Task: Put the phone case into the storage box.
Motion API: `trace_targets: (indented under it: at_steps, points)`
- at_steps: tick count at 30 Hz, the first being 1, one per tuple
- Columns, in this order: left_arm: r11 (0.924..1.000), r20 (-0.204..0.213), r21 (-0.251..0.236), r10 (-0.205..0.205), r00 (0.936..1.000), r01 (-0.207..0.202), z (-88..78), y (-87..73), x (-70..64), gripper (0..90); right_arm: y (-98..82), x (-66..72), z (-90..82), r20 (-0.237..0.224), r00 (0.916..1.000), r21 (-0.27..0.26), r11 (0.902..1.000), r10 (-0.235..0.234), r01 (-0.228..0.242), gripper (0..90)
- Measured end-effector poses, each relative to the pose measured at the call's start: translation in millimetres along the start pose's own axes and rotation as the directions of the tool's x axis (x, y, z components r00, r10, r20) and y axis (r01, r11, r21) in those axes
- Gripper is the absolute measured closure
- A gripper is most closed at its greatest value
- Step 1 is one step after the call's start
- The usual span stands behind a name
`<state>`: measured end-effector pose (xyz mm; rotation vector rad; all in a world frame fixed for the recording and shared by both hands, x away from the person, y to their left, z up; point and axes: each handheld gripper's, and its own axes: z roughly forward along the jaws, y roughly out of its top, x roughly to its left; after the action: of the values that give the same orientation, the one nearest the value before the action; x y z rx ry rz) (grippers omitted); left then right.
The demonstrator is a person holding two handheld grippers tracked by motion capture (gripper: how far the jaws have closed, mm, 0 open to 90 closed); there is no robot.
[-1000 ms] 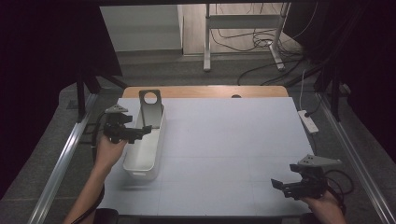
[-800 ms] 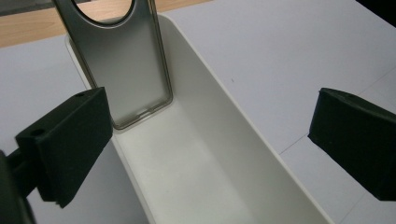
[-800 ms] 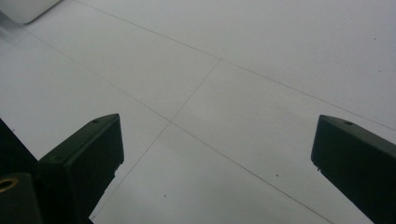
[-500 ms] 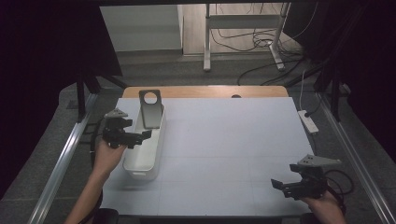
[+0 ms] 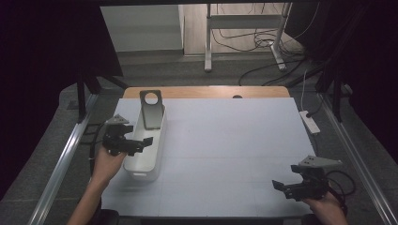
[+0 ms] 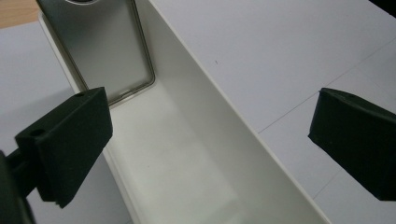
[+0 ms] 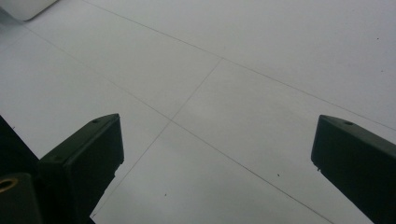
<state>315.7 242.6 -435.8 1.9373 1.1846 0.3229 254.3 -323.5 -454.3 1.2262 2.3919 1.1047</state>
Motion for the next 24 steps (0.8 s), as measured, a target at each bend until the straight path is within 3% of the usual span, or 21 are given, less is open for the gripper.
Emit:
trace_targets:
  at_steps: [24]
  points:
    - [0.9997,0.004,-0.026,0.002,1.0,-0.001,-16.5,-19.8,-10.8,0.4,-0.1,0.1,-0.1,-0.001,1.0,-0.001,1.0,-0.003,0.003,2.7]
